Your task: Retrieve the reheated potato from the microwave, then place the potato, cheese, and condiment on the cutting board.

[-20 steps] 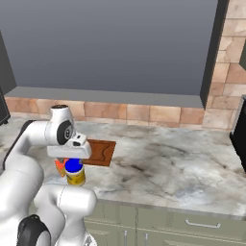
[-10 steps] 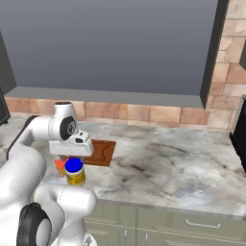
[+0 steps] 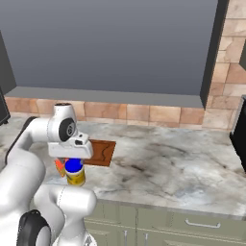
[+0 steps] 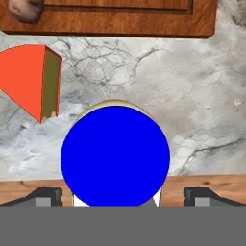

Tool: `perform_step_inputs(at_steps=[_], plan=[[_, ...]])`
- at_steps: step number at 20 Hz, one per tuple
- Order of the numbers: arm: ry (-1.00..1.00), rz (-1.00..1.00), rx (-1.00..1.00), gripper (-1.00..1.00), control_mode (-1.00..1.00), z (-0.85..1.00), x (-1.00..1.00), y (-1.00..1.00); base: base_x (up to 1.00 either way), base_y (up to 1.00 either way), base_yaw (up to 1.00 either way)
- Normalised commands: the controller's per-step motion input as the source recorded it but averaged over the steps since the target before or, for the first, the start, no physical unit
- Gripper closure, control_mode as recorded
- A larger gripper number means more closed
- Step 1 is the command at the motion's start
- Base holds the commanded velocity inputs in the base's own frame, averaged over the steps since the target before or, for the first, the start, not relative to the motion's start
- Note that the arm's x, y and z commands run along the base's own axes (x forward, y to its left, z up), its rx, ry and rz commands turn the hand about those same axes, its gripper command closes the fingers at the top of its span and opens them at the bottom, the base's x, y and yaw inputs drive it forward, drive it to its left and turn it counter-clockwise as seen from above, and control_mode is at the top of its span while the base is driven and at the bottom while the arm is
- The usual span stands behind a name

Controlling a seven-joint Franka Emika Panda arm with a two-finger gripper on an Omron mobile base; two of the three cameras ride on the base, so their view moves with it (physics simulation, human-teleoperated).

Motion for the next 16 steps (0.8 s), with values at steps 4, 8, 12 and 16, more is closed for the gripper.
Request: perform_step_inputs(at_steps=[4,8,12,16], plan=[[0.00,0.00,0.04,-1.00,-1.00,-0.14,0.02,-0.06,0.00,0.00,0.00],[0.00,0.00,0.03,-1.00,-1.00,-0.05,0.07,-0.02,0.00,0.00,0.00],[0.00,0.00,0.01,-1.00,-1.00,0.02,0.00,0.05,0.00,0.00,0.00],[0.03,0.00,0.00,-1.00,-1.00,0.09,0.00,0.16,0.00,0.00,0.00]])
